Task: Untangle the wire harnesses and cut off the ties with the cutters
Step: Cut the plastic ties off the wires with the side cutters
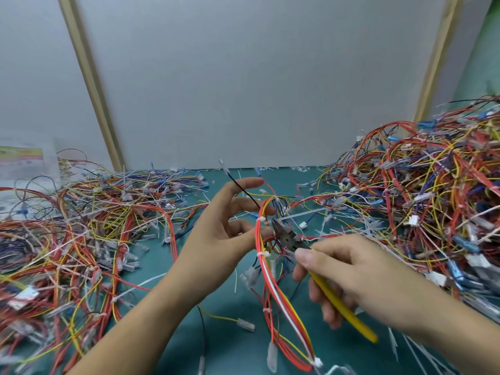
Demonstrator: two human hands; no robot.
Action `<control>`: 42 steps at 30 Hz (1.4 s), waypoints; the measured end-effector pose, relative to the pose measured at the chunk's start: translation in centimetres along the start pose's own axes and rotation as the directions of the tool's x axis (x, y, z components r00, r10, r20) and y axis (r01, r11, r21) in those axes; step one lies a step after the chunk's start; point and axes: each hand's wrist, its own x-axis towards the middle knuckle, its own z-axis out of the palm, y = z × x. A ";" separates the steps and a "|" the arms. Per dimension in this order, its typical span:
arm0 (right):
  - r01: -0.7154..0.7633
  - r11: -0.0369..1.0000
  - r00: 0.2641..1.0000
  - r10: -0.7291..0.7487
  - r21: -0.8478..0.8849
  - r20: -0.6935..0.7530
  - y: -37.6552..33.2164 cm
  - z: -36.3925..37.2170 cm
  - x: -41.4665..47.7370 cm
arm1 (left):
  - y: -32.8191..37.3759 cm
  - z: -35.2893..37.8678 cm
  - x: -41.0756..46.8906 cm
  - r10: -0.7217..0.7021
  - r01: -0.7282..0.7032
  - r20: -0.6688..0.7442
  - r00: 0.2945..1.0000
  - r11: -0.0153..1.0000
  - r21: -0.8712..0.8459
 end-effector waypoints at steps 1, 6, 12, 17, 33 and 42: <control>-0.003 1.000 1.000 0.003 -0.008 -0.002 0.0 0.0 0.0 | 0.0 0.0 0.0 0.001 -0.001 0.005 1.000 1.000 -0.004; -0.012 1.000 1.000 0.012 -0.027 -0.012 -0.1 0.0 0.0 | -0.2 -0.3 0.1 0.003 -0.003 0.015 1.000 1.000 -0.029; -0.020 0.999 1.000 0.019 -0.044 -0.017 -0.1 -0.1 0.0 | -0.4 -0.3 0.1 0.004 -0.003 0.020 1.000 0.999 -0.042; -0.035 0.999 0.999 0.035 -0.041 -0.008 -0.1 -0.2 0.0 | -0.5 -0.5 0.1 0.022 -0.020 0.049 0.999 0.998 -0.053; -0.031 0.999 1.000 0.031 -0.044 -0.003 -0.1 -0.2 0.0 | -0.5 -0.5 0.2 0.023 -0.019 0.081 0.996 0.999 -0.045; -0.016 0.999 1.000 0.016 -0.050 -0.002 0.2 0.1 0.1 | -0.4 -0.4 0.2 0.010 -0.008 0.075 0.997 1.000 -0.028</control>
